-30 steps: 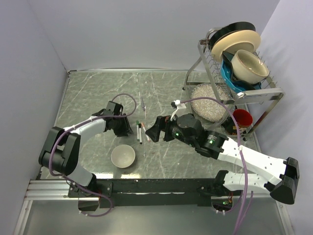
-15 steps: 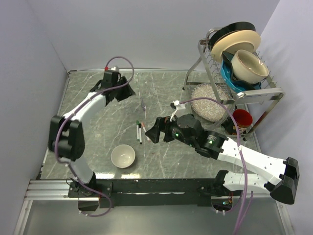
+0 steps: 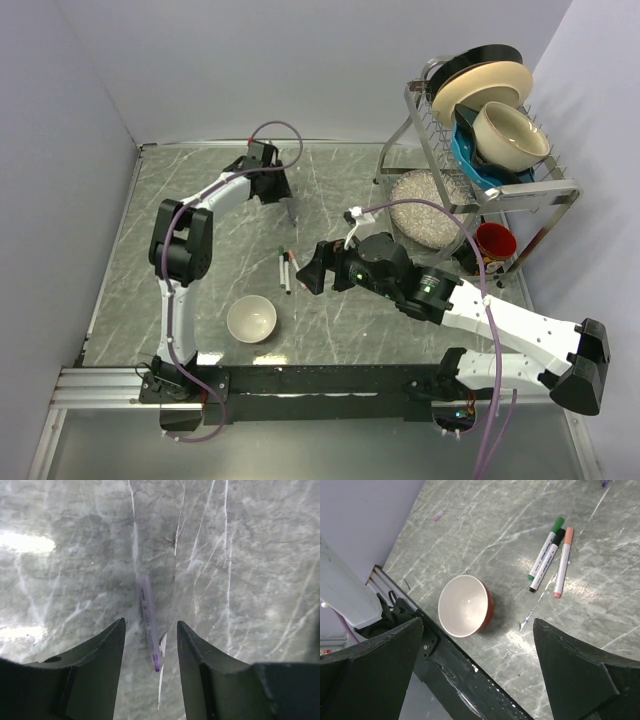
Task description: Insert the pens into the pen caps
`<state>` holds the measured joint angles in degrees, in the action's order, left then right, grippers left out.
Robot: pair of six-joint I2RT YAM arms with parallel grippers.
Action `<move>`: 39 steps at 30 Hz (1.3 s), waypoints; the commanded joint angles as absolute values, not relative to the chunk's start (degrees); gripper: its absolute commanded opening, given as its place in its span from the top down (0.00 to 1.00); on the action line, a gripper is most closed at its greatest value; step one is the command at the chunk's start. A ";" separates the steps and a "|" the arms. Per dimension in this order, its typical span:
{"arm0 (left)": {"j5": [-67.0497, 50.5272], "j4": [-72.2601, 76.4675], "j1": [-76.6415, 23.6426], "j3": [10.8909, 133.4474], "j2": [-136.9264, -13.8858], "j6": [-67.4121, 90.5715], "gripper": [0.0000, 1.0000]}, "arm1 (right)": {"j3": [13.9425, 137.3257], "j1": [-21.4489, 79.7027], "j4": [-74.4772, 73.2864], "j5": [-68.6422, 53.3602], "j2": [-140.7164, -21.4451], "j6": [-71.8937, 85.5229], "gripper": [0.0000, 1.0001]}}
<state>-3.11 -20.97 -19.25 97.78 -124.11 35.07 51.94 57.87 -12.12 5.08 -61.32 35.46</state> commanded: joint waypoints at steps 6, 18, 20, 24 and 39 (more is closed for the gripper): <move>1.39 -22.32 -21.80 102.30 -128.93 32.08 0.53 | 53.61 57.57 -11.34 5.71 -61.70 34.01 0.02; 2.81 -25.84 -23.29 101.61 -131.75 26.99 0.67 | 53.35 57.57 -10.37 4.84 -61.35 34.72 0.02; 4.74 -27.59 -23.55 101.25 -131.57 26.46 0.70 | 53.52 57.66 -10.20 4.57 -61.44 34.80 0.02; 10.10 -32.25 -23.82 100.46 -131.05 27.24 0.71 | 53.26 57.57 -9.41 4.13 -61.17 35.16 0.02; 7.22 -36.12 -22.59 95.36 -126.73 26.28 0.82 | 54.14 57.66 -7.82 1.15 -62.40 37.09 0.04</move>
<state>12.27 -30.39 -23.66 96.60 -126.06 27.75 51.96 57.84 -10.22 2.68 -62.13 36.21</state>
